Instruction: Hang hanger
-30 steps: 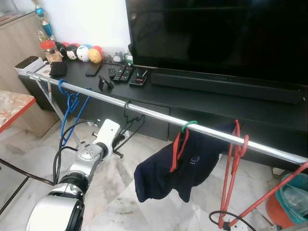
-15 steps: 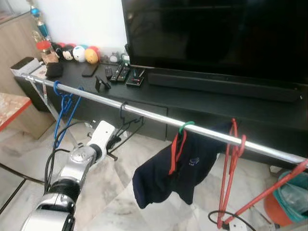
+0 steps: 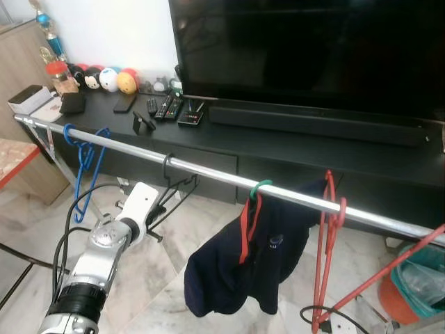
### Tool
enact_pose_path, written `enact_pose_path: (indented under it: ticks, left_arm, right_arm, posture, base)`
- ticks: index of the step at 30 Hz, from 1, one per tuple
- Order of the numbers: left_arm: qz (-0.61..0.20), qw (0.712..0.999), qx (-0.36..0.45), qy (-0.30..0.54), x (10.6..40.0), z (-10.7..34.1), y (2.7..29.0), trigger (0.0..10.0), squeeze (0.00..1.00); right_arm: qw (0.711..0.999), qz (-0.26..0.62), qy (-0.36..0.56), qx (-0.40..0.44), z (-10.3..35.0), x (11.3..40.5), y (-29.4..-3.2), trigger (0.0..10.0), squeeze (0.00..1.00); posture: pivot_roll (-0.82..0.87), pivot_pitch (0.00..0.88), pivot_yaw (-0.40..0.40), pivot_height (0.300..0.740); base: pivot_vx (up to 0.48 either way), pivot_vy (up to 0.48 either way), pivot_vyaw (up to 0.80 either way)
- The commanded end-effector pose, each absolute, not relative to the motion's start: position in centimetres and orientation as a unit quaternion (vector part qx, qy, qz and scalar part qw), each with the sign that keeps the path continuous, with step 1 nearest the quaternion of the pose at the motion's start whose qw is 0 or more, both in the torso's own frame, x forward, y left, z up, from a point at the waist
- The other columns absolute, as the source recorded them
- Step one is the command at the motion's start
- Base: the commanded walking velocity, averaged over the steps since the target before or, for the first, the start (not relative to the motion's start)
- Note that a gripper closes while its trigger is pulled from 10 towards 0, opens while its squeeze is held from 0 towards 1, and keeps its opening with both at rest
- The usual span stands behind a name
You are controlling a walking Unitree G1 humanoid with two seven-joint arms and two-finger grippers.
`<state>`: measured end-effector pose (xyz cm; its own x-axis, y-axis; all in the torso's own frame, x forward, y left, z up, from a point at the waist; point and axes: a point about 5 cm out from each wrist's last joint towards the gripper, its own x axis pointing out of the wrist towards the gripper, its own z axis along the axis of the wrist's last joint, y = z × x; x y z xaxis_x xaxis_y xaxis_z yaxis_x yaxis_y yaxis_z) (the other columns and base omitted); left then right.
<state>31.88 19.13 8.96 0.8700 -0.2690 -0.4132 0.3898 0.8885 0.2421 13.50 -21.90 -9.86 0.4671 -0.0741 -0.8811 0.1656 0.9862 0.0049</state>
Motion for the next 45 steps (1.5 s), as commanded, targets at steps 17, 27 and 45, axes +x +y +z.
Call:
enact_pose_path:
  ticks: [17,27,45]
  left_arm:
    - [-0.142,0.933,0.184,0.274,28.5,8.1,20.0,10.0,0.00]
    - [-0.135,0.932,0.177,0.287,26.0,8.3,19.8,10.0,0.00]
    - [-0.093,0.945,0.202,0.241,26.0,7.2,20.6,10.0,0.00]
  right_arm:
    - [0.854,-0.067,0.514,0.048,-10.0,13.4,-21.5,10.0,0.00]
    - [0.854,-0.064,0.515,0.043,-9.9,13.5,-21.7,10.0,0.00]
    - [0.855,-0.062,0.513,0.037,-9.8,13.6,-21.9,10.0,0.00]
  posture:
    - [0.07,0.000,0.041,0.740]
    - [0.09,0.000,0.025,0.740]
    - [0.08,0.000,0.021,0.740]
  base:
    - [0.000,0.000,0.00]
    - [0.000,0.000,0.00]
    - [0.000,0.000,0.00]
